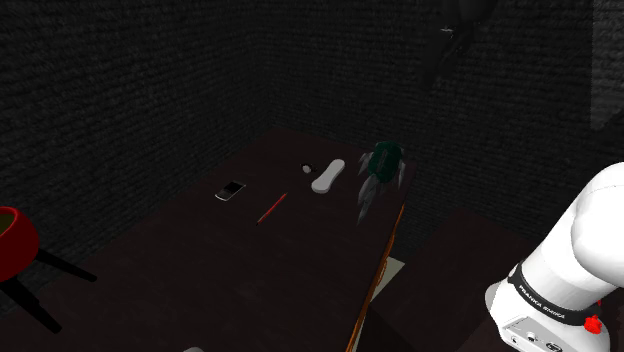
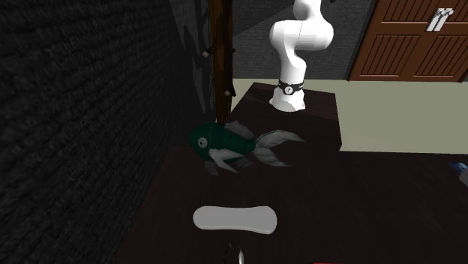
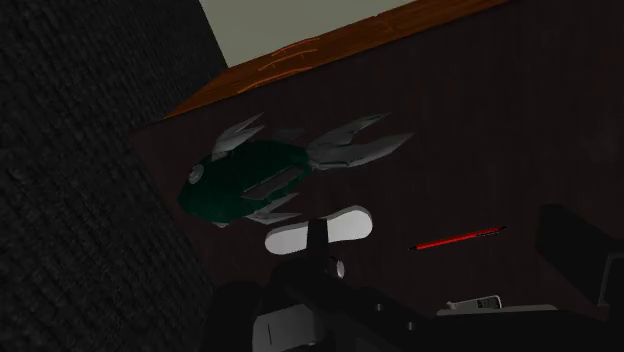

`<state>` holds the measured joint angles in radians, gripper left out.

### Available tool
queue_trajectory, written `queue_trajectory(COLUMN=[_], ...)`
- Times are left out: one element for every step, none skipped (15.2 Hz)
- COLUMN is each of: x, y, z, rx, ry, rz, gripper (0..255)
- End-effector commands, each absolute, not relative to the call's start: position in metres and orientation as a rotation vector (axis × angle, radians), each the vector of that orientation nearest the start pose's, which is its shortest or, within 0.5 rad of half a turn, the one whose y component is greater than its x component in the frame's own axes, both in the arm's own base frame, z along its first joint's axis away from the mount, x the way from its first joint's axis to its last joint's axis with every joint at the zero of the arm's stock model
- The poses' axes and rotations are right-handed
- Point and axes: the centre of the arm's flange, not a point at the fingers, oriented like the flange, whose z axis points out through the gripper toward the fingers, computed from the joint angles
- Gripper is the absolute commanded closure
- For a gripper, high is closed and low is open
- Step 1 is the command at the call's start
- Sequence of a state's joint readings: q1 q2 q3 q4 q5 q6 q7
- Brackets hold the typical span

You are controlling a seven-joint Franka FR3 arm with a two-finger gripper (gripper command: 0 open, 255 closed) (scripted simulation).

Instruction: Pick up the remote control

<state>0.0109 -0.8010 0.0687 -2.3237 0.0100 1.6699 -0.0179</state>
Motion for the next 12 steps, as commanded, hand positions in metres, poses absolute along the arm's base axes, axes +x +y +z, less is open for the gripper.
queue_trajectory(x=[0.312, 0.321, 0.33, 0.34, 0.349, 0.359, 0.368, 0.378, 0.388, 0.397, 0.407, 0.416], y=[0.033, 0.037, 0.039, 0.042, 0.044, 0.046, 0.048, 0.05, 0.051, 0.052, 0.053, 0.053], z=[0.619, 0.61, 0.601, 0.591, 0.582, 0.572, 0.563, 0.554, 0.544, 0.535, 0.525, 0.515], rx=[-3.167, -3.167, -3.167, -3.167, -3.165, -3.163, -3.16, -3.156, -3.152, -3.147, -3.142, -3.135], ry=[-0.127, -0.08, -0.033, 0.014, 0.06, 0.107, 0.154, 0.2, 0.247, 0.293, 0.339, 0.386], rz=[-0.233, -0.228, -0.223, -0.218, -0.214, -0.209, -0.204, -0.199, -0.194, -0.188, -0.183, -0.178], gripper=[0, 0, 0, 0, 0, 0, 0, 0, 0, 0, 0, 0])
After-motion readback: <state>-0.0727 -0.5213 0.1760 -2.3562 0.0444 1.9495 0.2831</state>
